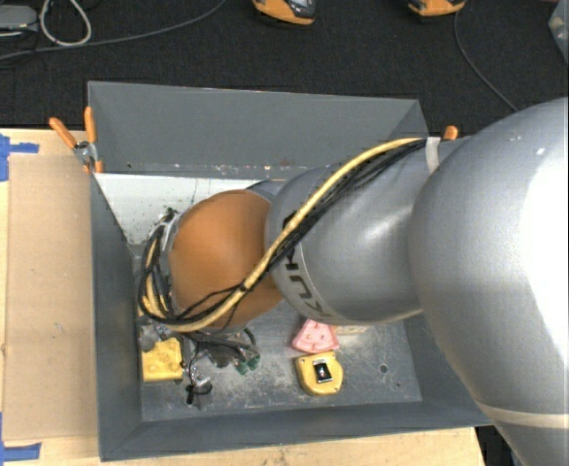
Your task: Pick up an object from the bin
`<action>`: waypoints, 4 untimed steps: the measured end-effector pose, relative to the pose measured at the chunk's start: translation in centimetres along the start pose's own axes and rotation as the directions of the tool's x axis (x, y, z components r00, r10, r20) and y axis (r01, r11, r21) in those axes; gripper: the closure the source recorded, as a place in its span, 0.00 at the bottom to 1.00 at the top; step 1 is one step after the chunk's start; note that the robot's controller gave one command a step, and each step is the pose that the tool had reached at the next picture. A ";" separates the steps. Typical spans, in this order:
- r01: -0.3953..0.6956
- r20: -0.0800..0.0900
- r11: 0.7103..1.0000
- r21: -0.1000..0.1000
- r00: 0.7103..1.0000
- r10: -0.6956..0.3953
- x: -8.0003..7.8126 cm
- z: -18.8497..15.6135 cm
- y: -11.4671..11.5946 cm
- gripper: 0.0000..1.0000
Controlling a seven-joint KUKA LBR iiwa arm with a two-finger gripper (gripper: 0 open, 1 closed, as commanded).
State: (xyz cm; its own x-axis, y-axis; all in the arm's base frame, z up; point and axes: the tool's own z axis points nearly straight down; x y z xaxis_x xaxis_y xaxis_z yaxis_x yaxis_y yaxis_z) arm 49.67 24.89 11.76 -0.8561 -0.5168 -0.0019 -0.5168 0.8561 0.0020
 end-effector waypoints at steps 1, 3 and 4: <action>0.363 -0.011 0.932 -0.006 0.932 -0.363 2.7 1.6 0.1 0.00; 0.412 -0.010 0.911 -0.008 0.911 -0.412 -4.2 4.8 -3.6 1.00; 0.411 -0.010 0.912 -0.008 0.912 -0.411 -4.2 4.8 -3.6 1.00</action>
Offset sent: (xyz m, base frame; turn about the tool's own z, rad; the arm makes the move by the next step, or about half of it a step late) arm 0.0411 -0.0202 -0.0476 -0.6380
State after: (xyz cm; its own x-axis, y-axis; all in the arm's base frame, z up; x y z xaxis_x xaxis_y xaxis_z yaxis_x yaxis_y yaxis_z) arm 55.16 24.03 7.01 -0.5683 -0.8228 0.0077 -0.8227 0.5683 0.0091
